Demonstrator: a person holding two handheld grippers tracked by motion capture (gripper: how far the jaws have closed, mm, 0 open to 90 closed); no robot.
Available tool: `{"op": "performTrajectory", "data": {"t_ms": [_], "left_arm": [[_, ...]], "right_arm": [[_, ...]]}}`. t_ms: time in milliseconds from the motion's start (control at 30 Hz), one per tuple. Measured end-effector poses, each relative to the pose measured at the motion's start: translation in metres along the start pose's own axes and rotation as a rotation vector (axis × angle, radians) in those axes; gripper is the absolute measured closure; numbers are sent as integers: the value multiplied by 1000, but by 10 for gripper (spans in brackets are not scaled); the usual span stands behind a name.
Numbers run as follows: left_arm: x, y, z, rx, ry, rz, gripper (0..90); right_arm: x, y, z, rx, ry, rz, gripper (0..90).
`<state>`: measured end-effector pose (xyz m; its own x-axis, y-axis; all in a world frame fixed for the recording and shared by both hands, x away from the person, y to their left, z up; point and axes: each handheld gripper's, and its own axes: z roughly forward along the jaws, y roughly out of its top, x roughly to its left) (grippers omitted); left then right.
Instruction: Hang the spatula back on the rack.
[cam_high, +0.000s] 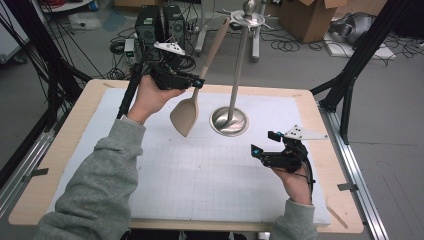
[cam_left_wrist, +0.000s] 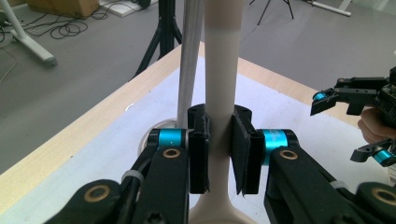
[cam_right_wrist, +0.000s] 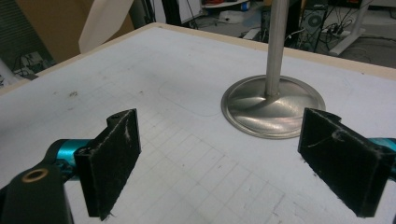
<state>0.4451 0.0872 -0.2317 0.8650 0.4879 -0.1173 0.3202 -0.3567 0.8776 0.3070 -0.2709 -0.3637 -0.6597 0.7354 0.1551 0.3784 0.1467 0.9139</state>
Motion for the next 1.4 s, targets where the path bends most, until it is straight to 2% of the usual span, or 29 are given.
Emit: {"op": "performTrajectory", "data": {"t_ms": [233, 533, 1300, 1400], "left_arm": [[1, 1, 12, 13, -11, 3, 779], [2, 1, 28, 20, -13, 2, 778], [1, 1, 44, 6, -23, 2, 772], [1, 1, 44, 6, -35, -1, 771]], "right_arm": [[-2, 0, -4, -22, -7, 7, 123], [-1, 1, -4, -17, -7, 7, 123], [1, 2, -6, -29, -7, 2, 123], [2, 2, -4, -11, -26, -6, 123]]}}
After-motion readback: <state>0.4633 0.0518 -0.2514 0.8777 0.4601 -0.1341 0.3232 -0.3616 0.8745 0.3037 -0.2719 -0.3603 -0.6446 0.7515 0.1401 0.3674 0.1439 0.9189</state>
